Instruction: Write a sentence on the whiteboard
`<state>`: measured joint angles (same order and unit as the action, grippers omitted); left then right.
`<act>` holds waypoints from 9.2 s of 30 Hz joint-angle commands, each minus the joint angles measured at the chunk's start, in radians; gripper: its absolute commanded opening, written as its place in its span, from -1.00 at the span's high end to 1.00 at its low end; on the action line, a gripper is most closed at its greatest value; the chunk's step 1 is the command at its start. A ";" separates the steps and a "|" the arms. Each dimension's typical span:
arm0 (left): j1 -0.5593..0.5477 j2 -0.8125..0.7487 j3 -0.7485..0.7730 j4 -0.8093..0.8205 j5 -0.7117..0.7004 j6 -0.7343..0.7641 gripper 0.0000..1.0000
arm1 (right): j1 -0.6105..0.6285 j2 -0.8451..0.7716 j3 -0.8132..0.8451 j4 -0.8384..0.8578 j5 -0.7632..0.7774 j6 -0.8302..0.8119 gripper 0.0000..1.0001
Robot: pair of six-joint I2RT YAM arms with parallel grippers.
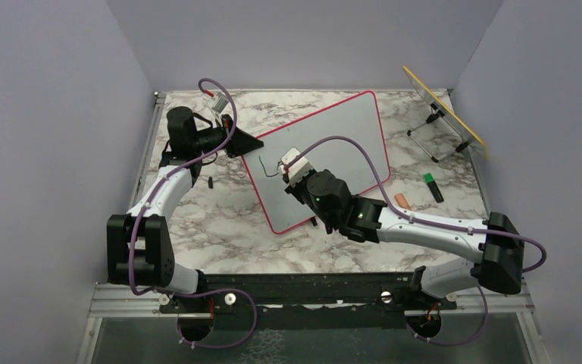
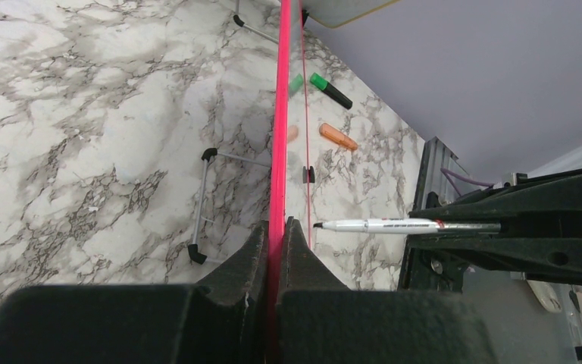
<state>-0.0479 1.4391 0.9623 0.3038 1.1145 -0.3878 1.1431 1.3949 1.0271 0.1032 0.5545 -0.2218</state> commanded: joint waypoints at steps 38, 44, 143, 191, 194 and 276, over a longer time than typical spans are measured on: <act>-0.011 0.034 -0.004 -0.083 -0.011 0.086 1.00 | -0.046 -0.001 -0.017 -0.005 0.007 0.001 0.98; -0.012 0.034 -0.004 -0.083 -0.011 0.086 1.00 | -0.047 -0.016 -0.031 -0.047 0.024 0.012 0.98; -0.011 0.044 0.001 -0.095 -0.011 0.093 1.00 | -0.149 -0.098 -0.127 -0.019 -0.079 0.104 0.98; -0.011 0.050 0.006 -0.103 -0.010 0.098 1.00 | -0.198 -0.083 -0.108 0.067 -0.144 0.073 0.99; -0.010 0.050 0.006 -0.103 -0.011 0.098 1.00 | -0.198 -0.081 -0.109 0.062 -0.152 0.075 0.98; -0.011 0.055 0.026 -0.163 -0.013 0.132 1.00 | -0.347 -0.296 -0.216 0.047 -0.204 0.100 0.98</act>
<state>-0.0479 1.4593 1.0008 0.2344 1.1191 -0.3538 0.8101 1.1061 0.8246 0.0704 0.4084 -0.1463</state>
